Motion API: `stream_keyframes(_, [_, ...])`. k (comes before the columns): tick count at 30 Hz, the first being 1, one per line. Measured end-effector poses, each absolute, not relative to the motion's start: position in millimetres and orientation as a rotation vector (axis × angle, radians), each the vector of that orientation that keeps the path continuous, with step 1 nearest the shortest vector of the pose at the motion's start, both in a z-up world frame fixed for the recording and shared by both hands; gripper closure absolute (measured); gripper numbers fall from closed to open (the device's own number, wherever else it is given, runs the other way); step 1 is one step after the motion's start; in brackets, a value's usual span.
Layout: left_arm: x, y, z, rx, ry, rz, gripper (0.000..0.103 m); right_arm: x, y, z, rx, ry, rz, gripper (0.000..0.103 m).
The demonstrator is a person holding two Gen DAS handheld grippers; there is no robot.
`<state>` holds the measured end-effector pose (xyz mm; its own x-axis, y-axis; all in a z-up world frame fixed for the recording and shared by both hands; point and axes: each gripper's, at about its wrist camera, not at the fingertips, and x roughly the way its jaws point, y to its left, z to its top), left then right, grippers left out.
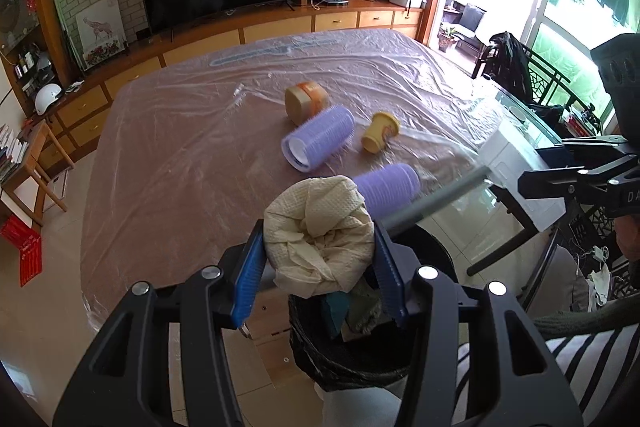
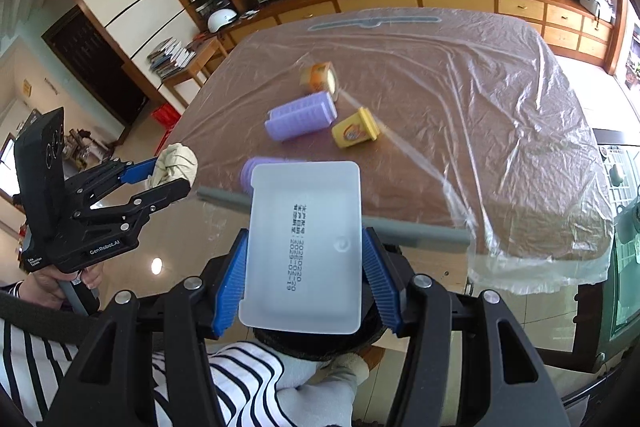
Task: Collect trash
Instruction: 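Carry the bun and white box over the trash bin with both tools, then lower the bun and white box into the bin and open both tools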
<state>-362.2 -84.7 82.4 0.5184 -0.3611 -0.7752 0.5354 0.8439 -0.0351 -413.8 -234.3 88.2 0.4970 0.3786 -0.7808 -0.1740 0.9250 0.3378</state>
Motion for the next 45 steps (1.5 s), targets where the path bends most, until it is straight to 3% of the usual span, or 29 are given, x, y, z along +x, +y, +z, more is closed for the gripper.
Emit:
stream_keyframes(20, [-399.4,-112.2,42.8,0.336,0.957,-0.589,0.051,-427.3,-215.6,41.5,0.097,1.114,0.364,0.049])
stream_keyframes(45, [-386.4,-123.0,-12.5,0.373,1.066,-0.564,0.051,-406.5,-205.9,-16.1,0.086,1.214,0.326,0.049])
